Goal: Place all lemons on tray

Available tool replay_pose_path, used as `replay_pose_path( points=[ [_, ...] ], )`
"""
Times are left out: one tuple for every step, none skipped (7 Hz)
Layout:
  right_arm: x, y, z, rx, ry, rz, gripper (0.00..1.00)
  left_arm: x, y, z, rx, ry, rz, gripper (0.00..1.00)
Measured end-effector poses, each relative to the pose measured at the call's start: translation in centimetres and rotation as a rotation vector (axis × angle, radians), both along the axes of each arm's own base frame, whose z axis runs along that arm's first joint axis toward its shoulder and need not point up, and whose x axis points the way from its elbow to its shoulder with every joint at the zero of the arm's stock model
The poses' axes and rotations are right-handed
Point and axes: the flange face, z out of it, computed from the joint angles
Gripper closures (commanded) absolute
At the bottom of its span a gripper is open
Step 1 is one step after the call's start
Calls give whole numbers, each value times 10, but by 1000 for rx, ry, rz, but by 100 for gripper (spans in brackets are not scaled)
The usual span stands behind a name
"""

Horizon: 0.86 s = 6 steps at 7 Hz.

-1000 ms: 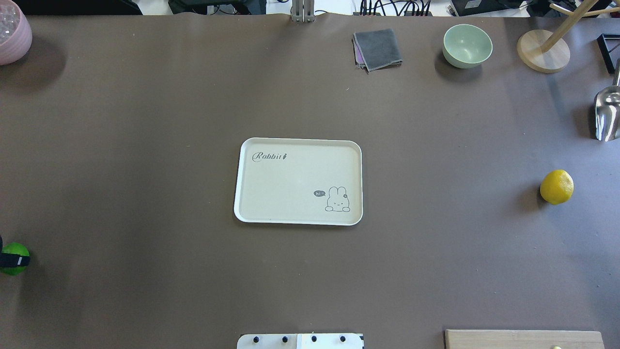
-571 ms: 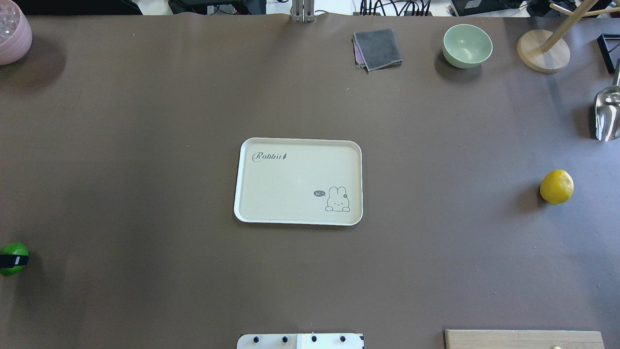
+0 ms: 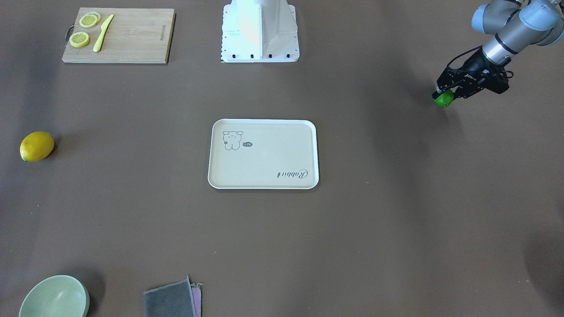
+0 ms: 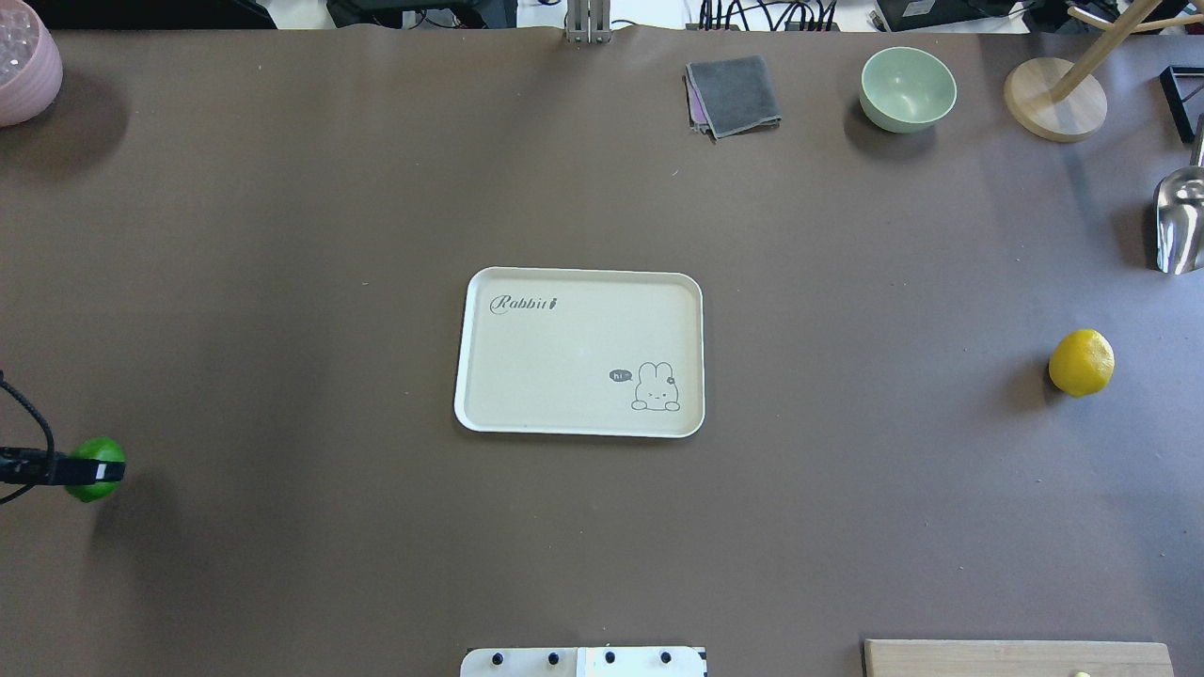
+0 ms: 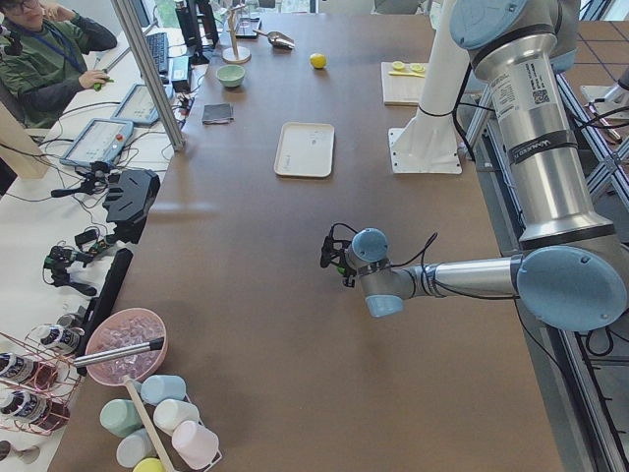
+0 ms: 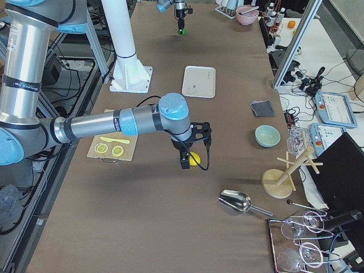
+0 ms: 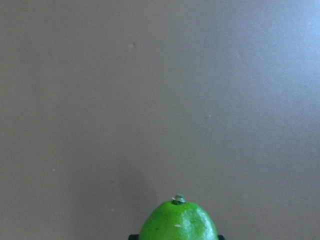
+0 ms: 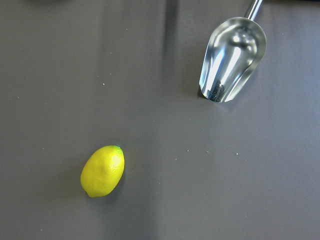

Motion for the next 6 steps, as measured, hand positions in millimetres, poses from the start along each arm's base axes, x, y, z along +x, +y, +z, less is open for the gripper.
replay_pose_path(
  points=[
    [0, 0, 1, -2, 0, 0, 0, 23, -21, -23, -9, 42, -21, 100],
    [0, 0, 1, -2, 1, 0, 0, 47, -44, -51, -15, 83, -40, 100],
    [0, 0, 1, 0, 1, -1, 0, 77, -72, -90, -17, 119, -53, 100],
    [0, -1, 1, 1, 1, -1, 0, 110, -102, -141, -27, 157, -72, 100],
    [0, 0, 1, 2, 0, -1, 0, 141, -129, -195, -56, 187, -106, 100],
    [0, 0, 1, 1, -1, -1, 0, 169, -145, -240, -78, 198, -136, 100]
  ],
)
